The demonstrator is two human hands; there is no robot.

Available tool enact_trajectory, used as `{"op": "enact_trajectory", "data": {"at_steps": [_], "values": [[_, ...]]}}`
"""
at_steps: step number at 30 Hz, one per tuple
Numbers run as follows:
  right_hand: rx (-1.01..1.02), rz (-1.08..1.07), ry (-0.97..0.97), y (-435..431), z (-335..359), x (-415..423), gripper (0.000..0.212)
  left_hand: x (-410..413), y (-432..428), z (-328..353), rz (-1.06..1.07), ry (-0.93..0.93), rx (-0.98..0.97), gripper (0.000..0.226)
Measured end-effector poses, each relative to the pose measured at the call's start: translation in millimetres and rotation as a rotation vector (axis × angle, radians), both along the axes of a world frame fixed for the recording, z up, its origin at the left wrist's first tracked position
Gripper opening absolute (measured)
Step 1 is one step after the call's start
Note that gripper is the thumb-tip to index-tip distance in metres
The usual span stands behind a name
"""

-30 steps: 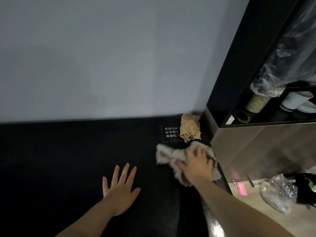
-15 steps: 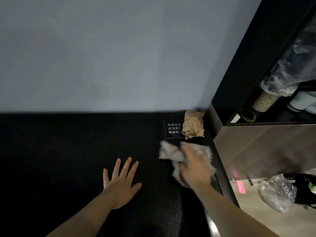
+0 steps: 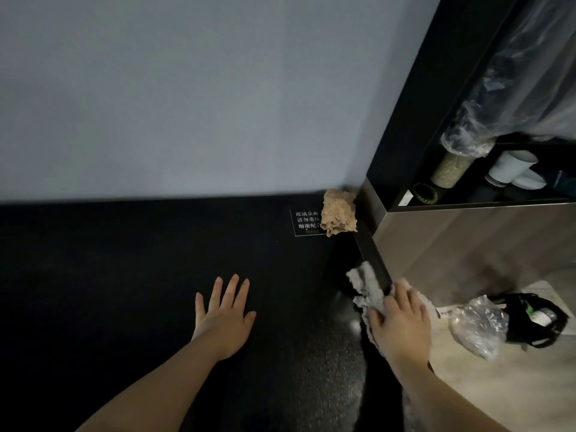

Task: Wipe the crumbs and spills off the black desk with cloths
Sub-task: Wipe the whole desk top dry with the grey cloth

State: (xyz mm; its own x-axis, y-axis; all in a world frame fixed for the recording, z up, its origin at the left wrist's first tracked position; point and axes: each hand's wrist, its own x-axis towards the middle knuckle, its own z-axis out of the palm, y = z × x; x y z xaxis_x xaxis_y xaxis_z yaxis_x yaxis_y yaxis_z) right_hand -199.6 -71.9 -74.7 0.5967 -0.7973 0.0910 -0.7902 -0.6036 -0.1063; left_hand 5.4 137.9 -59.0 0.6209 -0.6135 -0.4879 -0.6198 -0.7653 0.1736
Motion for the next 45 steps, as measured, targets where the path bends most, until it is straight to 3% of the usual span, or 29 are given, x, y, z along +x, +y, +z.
{"op": "enact_trajectory", "data": {"at_steps": [3,6,8,9,11,13,15,17,19,21,22,24,26,28,29,31,33,34,35,38,39,41,44,45], "values": [[0.088,-0.043,-0.157,39.9,-3.1,20.2,0.054,-3.3,0.4,-1.3,0.004,-0.016,0.006,0.064],[0.053,0.322,-0.195,103.2,-4.2,43.5,0.055,-4.3,-1.0,-2.5,0.0,-0.029,0.009,0.063],[-0.058,0.583,-0.136,99.4,-9.5,39.4,0.051,-4.0,-0.7,-2.5,0.018,-0.023,0.008,0.064],[-0.147,0.612,-0.104,80.7,-12.5,34.5,0.052,-3.3,-0.1,-1.8,0.025,-0.019,0.012,0.064],[-0.172,0.42,-0.041,32.4,-11.3,25.6,0.054,-3.2,0.6,-0.6,0.025,-0.011,0.018,0.065],[-0.012,0.078,-0.062,-5.3,-6.8,24.4,0.045,-5.6,0.0,-0.7,0.023,-0.035,0.017,0.065],[0.082,-0.04,-0.161,0.7,-7.4,40.8,0.042,-8.0,-1.6,-0.7,0.035,-0.043,0.001,0.064],[0.051,0.159,-0.256,46.0,-11.5,56.7,0.039,-8.4,-1.0,-1.7,0.044,-0.055,-0.017,0.062],[0.018,0.574,-0.276,91.4,-15.4,58.0,0.039,-5.4,4.1,-0.9,0.023,-0.112,-0.047,0.058],[-0.031,0.835,-0.2,83.9,-13.4,60.9,0.04,-1.1,9.7,0.6,-0.022,-0.219,-0.078,0.055],[-0.105,0.864,-0.17,63.0,-15.7,67.3,0.039,1.1,11.8,1.6,-0.038,-0.259,-0.087,0.053],[-0.158,0.604,-0.167,19.6,-18.7,80.2,0.039,5.3,14.4,1.6,-0.043,-0.3,-0.091,0.052],[0.037,0.087,-0.23,-1.7,-12.1,91.4,0.035,14.1,17.5,0.4,-0.002,-0.34,-0.088,0.053],[0.139,-0.196,-0.278,20.0,-3.6,114.2,0.033,33.9,24.2,-0.1,0.093,-0.348,-0.101,0.054],[0.115,-0.14,-0.275,43.4,-4.1,126.5,0.032,47.0,28.9,-0.7,0.146,-0.34,-0.11,0.054],[0.048,0.253,-0.324,94.8,-8.1,145.3,0.033,76.1,40.2,-1.8,0.236,-0.328,-0.115,0.054],[-0.015,0.662,-0.243,119.1,-15.4,150.4,0.034,100.8,51.1,-5.3,0.302,-0.293,-0.105,0.055],[-0.057,0.721,-0.197,106.1,-15.6,155.0,0.034,109.0,55.2,-8.3,0.317,-0.279,-0.091,0.056],[-0.064,0.612,-0.18,86.3,-14.2,161.8,0.034,113.5,57.7,-11.3,0.318,-0.282,-0.073,0.057],[0.075,-0.121,-0.246,28.6,-8.5,192.6,0.04,113.3,59.0,-17.8,0.297,-0.333,-0.072,0.059],[0.098,-0.201,-0.21,31.0,-7.1,206.4,0.04,113.1,59.2,-19.2,0.29,-0.346,-0.082,0.059],[0.005,0.01,-0.194,68.3,-4.5,233.1,0.04,113.8,61.3,-21.8,0.286,-0.349,-0.095,0.059],[-0.107,0.829,-0.163,125.1,-13.7,247.0,0.038,114.4,63.6,-24.1,0.273,-0.375,-0.121,0.058],[-0.144,0.972,-0.133,113.6,-10.1,254.3,0.034,114.1,64.0,-25.1,0.275,-0.383,-0.149,0.057]]}}
